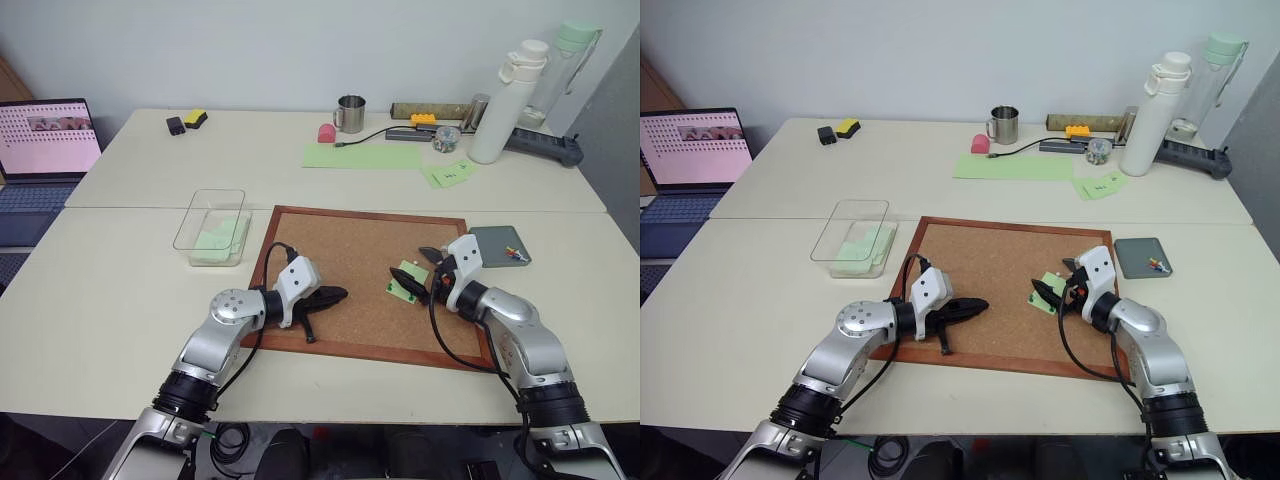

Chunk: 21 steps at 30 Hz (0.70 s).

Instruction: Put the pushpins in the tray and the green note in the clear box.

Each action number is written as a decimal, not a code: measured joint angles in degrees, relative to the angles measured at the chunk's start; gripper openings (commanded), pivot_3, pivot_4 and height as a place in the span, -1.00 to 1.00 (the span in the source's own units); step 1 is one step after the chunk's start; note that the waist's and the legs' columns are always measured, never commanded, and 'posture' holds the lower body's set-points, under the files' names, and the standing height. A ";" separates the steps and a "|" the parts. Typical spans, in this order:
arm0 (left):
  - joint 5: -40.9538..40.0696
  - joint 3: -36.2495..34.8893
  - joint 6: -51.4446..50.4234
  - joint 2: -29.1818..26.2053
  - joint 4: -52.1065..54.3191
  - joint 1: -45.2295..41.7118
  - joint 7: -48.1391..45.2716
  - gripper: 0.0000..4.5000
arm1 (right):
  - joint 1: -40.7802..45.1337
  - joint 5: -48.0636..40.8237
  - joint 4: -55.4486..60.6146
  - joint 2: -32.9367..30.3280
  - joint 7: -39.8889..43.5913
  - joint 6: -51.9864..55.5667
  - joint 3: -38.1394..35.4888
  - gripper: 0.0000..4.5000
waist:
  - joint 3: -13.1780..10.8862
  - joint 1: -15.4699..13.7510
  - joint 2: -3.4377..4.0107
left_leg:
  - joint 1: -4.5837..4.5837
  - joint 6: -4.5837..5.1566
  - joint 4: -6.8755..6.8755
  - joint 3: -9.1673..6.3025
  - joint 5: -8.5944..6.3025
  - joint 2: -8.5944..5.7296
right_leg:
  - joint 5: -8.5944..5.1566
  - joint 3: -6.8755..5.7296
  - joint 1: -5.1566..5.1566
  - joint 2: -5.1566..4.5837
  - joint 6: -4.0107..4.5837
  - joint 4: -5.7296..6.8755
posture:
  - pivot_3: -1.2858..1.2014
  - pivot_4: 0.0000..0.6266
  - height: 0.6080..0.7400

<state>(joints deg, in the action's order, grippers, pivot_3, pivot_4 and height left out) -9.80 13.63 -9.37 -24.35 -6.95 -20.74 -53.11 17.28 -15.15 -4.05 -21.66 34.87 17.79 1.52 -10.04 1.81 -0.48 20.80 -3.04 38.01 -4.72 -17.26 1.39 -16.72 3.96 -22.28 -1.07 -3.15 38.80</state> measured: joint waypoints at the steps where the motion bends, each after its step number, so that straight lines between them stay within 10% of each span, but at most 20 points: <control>1: -0.01 -0.03 -0.08 0.00 0.00 -0.01 0.00 -1.00 | 0.13 0.02 -0.08 0.14 -0.01 0.01 -0.11 0.77 | 0.00 0.02 0.00 | -0.01 0.00 0.00 0.01 0.00 0.00 | 0.00 0.01 0.00 0.00 0.00 0.02 | 0.03 -0.52 1.00; 21: -0.31 -0.22 -1.82 0.02 0.86 0.09 0.51 -1.00 | 0.46 0.96 -0.91 0.79 -1.18 -1.10 -0.32 -0.97 | 0.01 0.04 0.00 | -0.02 0.00 0.01 0.00 0.00 0.00 | 0.00 0.01 0.00 0.00 0.00 0.04 | 0.03 -0.52 1.00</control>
<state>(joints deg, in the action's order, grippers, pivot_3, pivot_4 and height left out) -10.11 13.41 -11.19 -24.32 -6.09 -20.65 -52.60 17.74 -14.20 -4.96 -20.87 33.69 16.68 1.20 -10.03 1.85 -0.48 20.79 -3.04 38.02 -4.72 -17.26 1.39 -16.72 3.97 -22.28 -1.07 -3.15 38.84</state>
